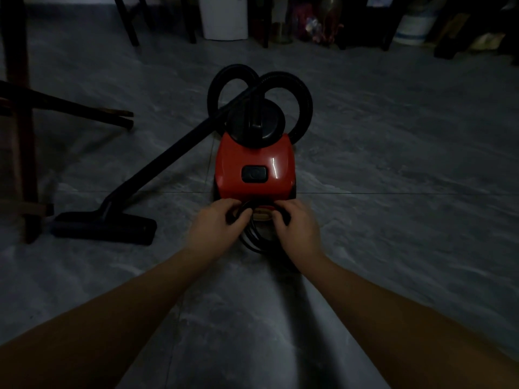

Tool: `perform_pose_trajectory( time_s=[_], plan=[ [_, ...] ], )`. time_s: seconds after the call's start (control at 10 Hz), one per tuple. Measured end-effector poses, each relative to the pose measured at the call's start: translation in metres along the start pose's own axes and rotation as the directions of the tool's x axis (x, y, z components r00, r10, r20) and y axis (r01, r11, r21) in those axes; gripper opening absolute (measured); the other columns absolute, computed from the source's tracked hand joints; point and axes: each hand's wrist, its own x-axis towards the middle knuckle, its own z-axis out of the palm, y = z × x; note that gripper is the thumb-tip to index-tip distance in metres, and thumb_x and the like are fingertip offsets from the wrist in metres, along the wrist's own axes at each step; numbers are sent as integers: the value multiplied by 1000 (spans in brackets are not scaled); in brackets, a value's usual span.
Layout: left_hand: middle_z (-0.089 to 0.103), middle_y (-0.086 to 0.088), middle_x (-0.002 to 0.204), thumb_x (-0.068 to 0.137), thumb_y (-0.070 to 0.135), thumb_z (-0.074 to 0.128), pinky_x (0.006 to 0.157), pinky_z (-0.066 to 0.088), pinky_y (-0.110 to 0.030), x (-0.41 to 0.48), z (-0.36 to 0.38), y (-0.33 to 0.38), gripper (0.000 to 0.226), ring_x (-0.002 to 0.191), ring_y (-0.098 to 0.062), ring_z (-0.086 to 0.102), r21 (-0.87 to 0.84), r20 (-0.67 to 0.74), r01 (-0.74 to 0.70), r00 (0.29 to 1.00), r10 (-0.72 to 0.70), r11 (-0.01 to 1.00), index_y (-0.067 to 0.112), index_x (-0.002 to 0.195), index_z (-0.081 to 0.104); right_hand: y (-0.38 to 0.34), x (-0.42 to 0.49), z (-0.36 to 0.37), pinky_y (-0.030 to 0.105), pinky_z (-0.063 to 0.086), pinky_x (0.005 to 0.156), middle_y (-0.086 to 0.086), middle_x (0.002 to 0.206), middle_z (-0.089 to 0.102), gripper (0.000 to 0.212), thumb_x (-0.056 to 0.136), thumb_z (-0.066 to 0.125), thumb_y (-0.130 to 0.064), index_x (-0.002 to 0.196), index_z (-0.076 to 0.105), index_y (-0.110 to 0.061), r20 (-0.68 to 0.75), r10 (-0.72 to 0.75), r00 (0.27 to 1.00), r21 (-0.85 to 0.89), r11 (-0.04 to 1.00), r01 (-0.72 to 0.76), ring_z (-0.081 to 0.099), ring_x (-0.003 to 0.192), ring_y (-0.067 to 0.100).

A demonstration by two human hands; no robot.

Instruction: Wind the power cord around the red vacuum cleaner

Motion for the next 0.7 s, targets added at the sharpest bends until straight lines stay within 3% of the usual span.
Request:
perform_pose_trajectory(
  time_s=[0.3, 0.4, 0.5, 0.6, 0.7],
  plan=[
    [70, -9, 113, 94, 35, 62, 88, 49, -31, -3, -9, 8, 37, 103, -23, 66, 57, 77, -13, 997, 9, 998, 9, 120, 67, 8, -4, -18, 31, 49, 96, -1, 120, 67, 33, 95, 56, -24, 127, 64, -17, 43, 0, 999, -51, 999, 3, 59, 113, 15],
    [70, -10, 108, 94, 34, 61, 84, 51, -33, -4, -9, 3, 31, 98, -25, 66, 99, 97, -76, 993, 66, 992, 10, 114, 68, 16, -11, -22, 23, 42, 97, 2, 125, 66, 39, 96, 56, -24, 134, 60, -18, 134, -33, 990, -103, 994, 47, 58, 117, 17],
    [70, -6, 107, 93, 44, 53, 81, 52, -32, -2, -7, 0, 39, 96, -23, 66, 163, 129, -118, 987, 97, 980, 13, 113, 67, 22, -13, -26, 19, 33, 97, 2, 132, 63, 46, 97, 56, -26, 142, 52, -17, 208, -72, 975, -138, 985, 102, 55, 121, 18],
    [69, -4, 109, 92, 52, 41, 82, 54, -36, -5, -7, -7, 49, 98, -21, 65, 203, 151, -148, 981, 119, 968, 16, 116, 65, 25, -18, -29, 22, 34, 100, 4, 134, 61, 49, 98, 54, -30, 145, 49, -16, 245, -90, 965, -126, 984, 124, 54, 124, 20],
    [71, -7, 108, 93, 51, 39, 82, 53, -37, -9, -6, -12, 49, 98, -26, 66, 226, 84, -155, 987, 139, 962, 16, 115, 65, 24, -19, -31, 26, 38, 102, 7, 135, 60, 47, 99, 54, -29, 143, 50, -13, 166, -14, 986, -72, 997, 26, 55, 124, 22]
  ],
)
